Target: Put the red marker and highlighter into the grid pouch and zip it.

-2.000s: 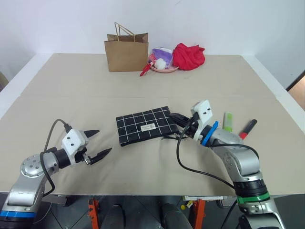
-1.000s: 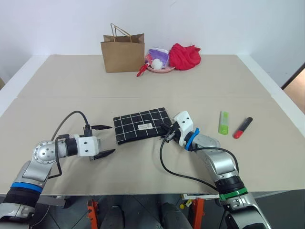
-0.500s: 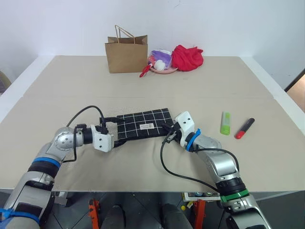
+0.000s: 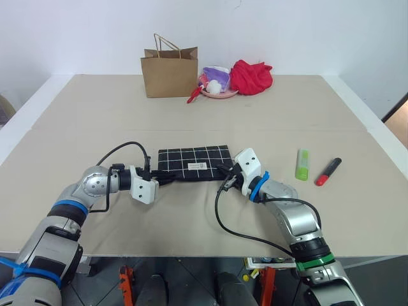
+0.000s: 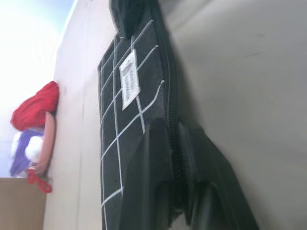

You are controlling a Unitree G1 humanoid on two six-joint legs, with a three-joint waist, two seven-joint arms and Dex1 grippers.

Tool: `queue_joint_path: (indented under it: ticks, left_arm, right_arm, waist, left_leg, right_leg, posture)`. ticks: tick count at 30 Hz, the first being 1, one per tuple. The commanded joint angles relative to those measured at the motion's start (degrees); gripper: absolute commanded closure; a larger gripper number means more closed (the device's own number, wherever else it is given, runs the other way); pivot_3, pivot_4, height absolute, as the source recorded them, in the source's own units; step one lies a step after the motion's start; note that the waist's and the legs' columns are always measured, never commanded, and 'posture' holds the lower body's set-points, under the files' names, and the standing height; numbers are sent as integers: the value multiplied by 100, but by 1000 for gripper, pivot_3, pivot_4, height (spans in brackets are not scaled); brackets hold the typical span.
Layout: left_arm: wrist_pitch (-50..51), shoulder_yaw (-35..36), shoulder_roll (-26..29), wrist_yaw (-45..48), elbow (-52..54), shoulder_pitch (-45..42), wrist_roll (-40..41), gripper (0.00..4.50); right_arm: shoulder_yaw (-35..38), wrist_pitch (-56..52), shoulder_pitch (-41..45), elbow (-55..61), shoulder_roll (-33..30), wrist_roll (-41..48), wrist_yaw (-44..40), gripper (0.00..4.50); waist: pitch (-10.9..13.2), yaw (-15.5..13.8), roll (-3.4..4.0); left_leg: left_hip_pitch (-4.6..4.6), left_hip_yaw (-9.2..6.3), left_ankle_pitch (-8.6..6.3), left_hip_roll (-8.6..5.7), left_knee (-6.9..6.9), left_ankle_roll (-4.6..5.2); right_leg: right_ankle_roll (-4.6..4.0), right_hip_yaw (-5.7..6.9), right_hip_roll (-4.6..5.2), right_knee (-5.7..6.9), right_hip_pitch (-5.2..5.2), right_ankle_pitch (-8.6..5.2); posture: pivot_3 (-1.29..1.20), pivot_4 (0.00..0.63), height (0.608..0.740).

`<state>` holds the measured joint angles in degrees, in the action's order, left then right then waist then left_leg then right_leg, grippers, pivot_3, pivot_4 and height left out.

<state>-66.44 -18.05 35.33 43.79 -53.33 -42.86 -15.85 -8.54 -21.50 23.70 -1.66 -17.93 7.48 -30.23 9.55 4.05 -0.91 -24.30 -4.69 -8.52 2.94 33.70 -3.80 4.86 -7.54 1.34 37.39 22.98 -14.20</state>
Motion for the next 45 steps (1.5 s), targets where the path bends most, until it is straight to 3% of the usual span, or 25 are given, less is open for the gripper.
queue_joint_path:
  ticks: [1,6,10,13,14,16,22,29,34,45]
  left_arm:
    - [-37,-108,19,-39,-188,-48,-113,4471]
    - [386,0,-83,632,19,15,775,4471]
    - [2360,127,-148,1983,1476,498,2402,4471]
    - [3749,246,-74,2273,2565,809,2954,4471]
    - [4104,301,-58,2275,2836,883,3047,4500]
    - [4753,426,-66,2238,3328,1006,3246,4500]
    - [5689,756,-194,1927,3989,1084,3302,4500]
    - [5959,818,-279,1902,4368,1163,3151,4500]
    - [5986,840,-351,1833,4414,1213,3077,4500]
    - [6381,936,-459,1622,4718,1280,3088,4500]
  right_arm:
    - [46,21,12,265,-40,2,-56,4500]
    - [102,102,3,319,-60,-5,-57,4500]
    - [327,1,64,711,-109,183,-44,4500]
    - [709,-507,33,1382,-283,660,-178,4500]
    - [801,-670,9,1561,-349,773,-201,3851]
    - [1116,-1049,-188,2043,-661,1112,-359,3155]
    - [1695,-1908,-996,3035,-1304,1627,-325,58]
    - [1600,-1799,-1545,3252,-1088,1650,-28,58]
    - [1582,-1766,-1458,2914,-561,1543,529,58]
    - [1540,-1817,-1414,2701,-446,1595,674,58]
  waist:
    - [0,0,0]
    - [1,3,1]
    - [4,23,3]
    - [9,23,3]
    - [10,20,2]
    - [10,12,2]
    - [10,13,1]
    - [11,45,-1]
    - [12,41,-3]
    - [12,32,-3]
  left_leg:
    - [0,0,0,0,0,0]
    - [0,0,0,0,0,0]
    - [-11,0,0,0,-7,-1]
    - [-39,-4,0,1,-11,-1]
    - [-41,-7,0,1,-11,0]
    - [-42,-10,-2,1,-12,2]
    - [-36,-11,-4,1,-13,5]
    - [-29,-8,-1,2,-7,2]
    - [-28,-9,0,2,-7,2]
    - [-31,-8,0,1,-10,1]
  right_leg:
    - [-1,0,0,0,0,0]
    - [-7,0,0,0,1,-3]
    - [0,-2,1,0,12,-4]
    - [13,1,0,14,41,-9]
    - [10,4,0,17,42,-13]
    - [13,11,0,23,40,-26]
    - [7,18,2,24,34,-40]
    - [-18,16,1,25,33,-37]
    - [-21,16,1,25,30,-36]
    - [-3,15,1,24,31,-31]
  posture:
    - [0,150,740]
    - [0,150,740]
    - [0,150,740]
    - [0,150,740]
    - [0,150,740]
    - [0,150,740]
    - [0,150,740]
    - [0,150,740]
    - [0,150,740]
    - [0,150,740]
